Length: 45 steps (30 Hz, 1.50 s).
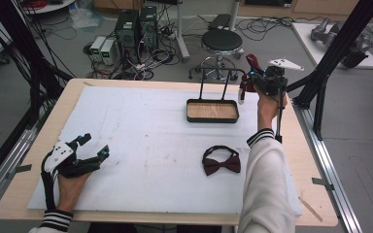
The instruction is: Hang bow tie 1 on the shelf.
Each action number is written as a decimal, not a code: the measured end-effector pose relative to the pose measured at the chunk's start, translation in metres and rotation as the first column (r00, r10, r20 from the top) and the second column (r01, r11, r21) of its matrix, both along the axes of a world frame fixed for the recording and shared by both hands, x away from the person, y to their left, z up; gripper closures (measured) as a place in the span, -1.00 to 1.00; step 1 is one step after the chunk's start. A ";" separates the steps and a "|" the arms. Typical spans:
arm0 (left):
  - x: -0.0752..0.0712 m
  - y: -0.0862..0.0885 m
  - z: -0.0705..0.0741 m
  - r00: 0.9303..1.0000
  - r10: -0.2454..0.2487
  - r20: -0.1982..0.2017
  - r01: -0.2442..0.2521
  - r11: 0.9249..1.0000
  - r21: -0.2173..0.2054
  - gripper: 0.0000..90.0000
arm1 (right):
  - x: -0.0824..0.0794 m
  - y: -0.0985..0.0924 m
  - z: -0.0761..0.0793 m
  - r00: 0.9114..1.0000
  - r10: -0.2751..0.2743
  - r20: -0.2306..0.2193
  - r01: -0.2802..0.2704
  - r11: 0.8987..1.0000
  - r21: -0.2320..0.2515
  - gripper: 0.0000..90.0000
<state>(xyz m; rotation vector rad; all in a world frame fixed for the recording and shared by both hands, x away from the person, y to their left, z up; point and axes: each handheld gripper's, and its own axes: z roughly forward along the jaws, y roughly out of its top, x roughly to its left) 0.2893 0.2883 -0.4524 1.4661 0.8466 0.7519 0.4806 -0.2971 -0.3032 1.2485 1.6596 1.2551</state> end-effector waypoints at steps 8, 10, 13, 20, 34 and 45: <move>0.000 0.000 0.000 1.000 0.000 0.000 0.000 1.000 0.000 -0.66 | 0.006 -0.007 -0.007 1.000 -0.022 -0.021 0.022 1.000 0.001 0.67; 0.000 0.000 0.000 1.000 0.000 0.000 0.000 1.000 0.000 -0.66 | 0.008 -0.009 -0.010 0.999 -0.028 -0.047 0.028 1.000 0.006 0.67; 0.000 0.000 0.000 1.000 0.001 0.001 -0.001 1.000 0.000 -0.66 | 0.010 -0.011 -0.015 0.995 -0.044 -0.089 0.043 0.999 -0.005 0.66; 0.000 0.000 0.000 1.000 -0.001 0.001 0.001 1.000 0.005 -0.66 | 0.011 -0.019 -0.025 0.981 -0.054 -0.185 0.054 0.999 -0.004 0.66; 0.000 0.000 0.000 1.000 -0.002 0.001 0.002 1.000 0.005 -0.66 | 0.015 -0.018 -0.034 0.966 0.001 -0.259 -0.001 1.000 -0.003 0.51; 0.000 0.000 0.000 1.000 -0.004 0.002 0.004 1.000 0.006 -0.66 | 0.011 -0.003 -0.029 0.965 -0.056 -0.256 0.014 0.986 -0.164 -0.76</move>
